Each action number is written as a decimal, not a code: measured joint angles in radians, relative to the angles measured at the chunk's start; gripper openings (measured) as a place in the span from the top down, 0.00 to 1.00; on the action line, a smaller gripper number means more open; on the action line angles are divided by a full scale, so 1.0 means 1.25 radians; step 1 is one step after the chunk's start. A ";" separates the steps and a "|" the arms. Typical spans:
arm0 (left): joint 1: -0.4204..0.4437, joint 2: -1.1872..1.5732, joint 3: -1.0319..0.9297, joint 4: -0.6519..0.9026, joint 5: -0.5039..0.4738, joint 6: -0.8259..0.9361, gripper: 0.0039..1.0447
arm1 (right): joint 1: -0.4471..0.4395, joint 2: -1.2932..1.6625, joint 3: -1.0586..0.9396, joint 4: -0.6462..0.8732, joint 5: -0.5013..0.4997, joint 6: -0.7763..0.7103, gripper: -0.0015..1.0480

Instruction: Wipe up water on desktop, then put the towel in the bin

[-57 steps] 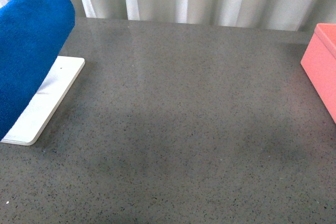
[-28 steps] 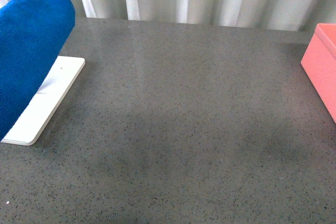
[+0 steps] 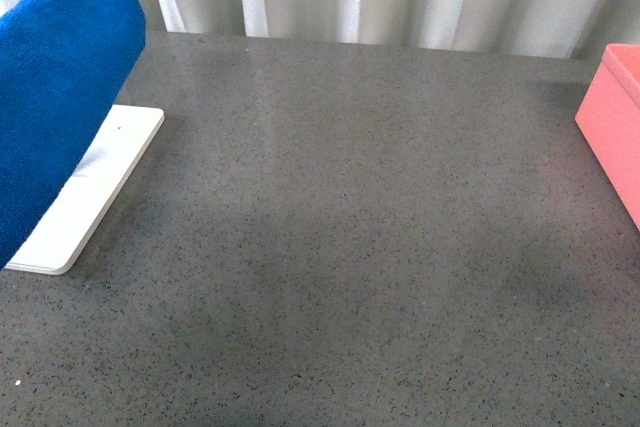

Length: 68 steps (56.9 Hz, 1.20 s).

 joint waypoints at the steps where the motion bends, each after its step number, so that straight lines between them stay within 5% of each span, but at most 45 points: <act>1: -0.003 0.029 0.011 0.024 -0.001 -0.002 0.06 | 0.000 0.000 0.000 0.000 0.000 0.000 0.07; 16: 0.011 0.427 0.233 0.285 0.087 0.048 0.06 | 0.000 0.000 0.000 0.000 0.000 0.000 0.07; 40: 0.083 0.937 0.687 0.133 0.197 0.230 0.06 | 0.000 0.000 0.000 0.000 0.000 0.000 0.07; 68: 0.171 1.179 0.785 0.151 0.160 0.346 0.06 | 0.000 0.000 0.000 0.000 0.000 0.000 0.07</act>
